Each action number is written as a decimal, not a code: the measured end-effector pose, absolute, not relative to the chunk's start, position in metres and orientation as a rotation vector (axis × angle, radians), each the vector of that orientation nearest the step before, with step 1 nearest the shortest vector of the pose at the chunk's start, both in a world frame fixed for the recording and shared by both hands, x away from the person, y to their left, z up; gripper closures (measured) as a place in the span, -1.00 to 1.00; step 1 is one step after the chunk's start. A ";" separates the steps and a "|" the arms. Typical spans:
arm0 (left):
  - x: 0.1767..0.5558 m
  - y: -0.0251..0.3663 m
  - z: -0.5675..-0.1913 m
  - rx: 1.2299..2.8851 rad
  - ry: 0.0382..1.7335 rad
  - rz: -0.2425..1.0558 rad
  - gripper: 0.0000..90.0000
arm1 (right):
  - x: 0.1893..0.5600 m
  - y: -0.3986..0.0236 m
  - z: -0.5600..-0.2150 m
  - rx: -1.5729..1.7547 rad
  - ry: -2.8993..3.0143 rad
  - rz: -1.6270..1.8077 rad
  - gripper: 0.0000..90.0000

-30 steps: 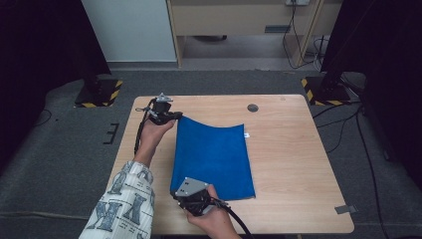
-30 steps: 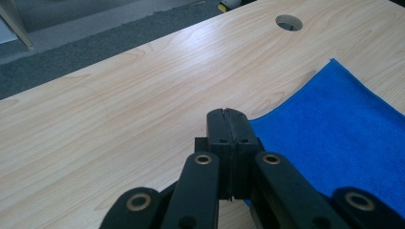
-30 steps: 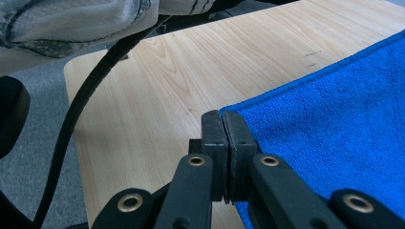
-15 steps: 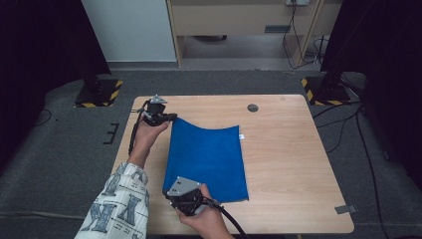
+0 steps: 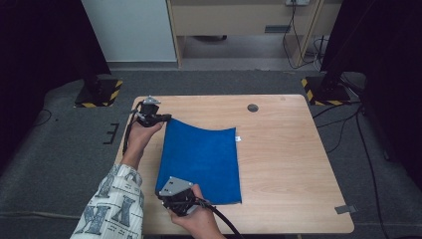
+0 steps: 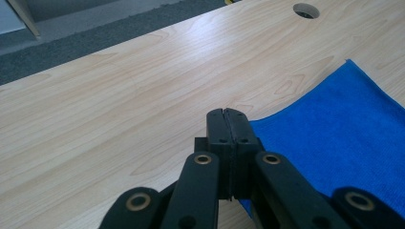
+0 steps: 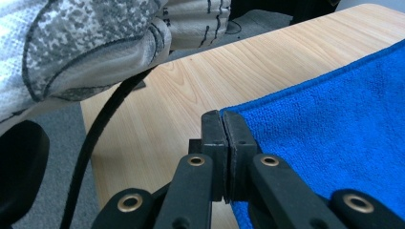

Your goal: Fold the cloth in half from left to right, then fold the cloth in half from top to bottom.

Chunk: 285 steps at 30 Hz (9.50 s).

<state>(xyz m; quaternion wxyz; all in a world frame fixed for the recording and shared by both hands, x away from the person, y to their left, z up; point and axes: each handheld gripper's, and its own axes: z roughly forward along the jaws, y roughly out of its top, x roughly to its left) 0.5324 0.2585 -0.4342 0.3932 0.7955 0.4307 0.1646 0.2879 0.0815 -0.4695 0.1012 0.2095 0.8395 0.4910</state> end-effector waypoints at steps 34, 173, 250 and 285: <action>0.546 0.195 -0.460 2.053 1.097 0.372 1.00 | 0.287 0.014 -0.485 0.761 2.416 1.433 0.97; 0.541 0.071 -0.470 2.005 0.980 0.348 -0.07 | 0.298 -0.115 -0.508 1.044 2.369 1.265 -0.44; 0.508 0.178 -0.490 1.962 1.144 0.366 -0.61 | 0.547 -0.101 -0.494 1.188 2.311 1.186 0.03; 0.502 0.174 -0.504 1.963 1.129 0.354 -0.49 | 0.559 -0.093 -0.525 1.267 2.378 1.179 0.93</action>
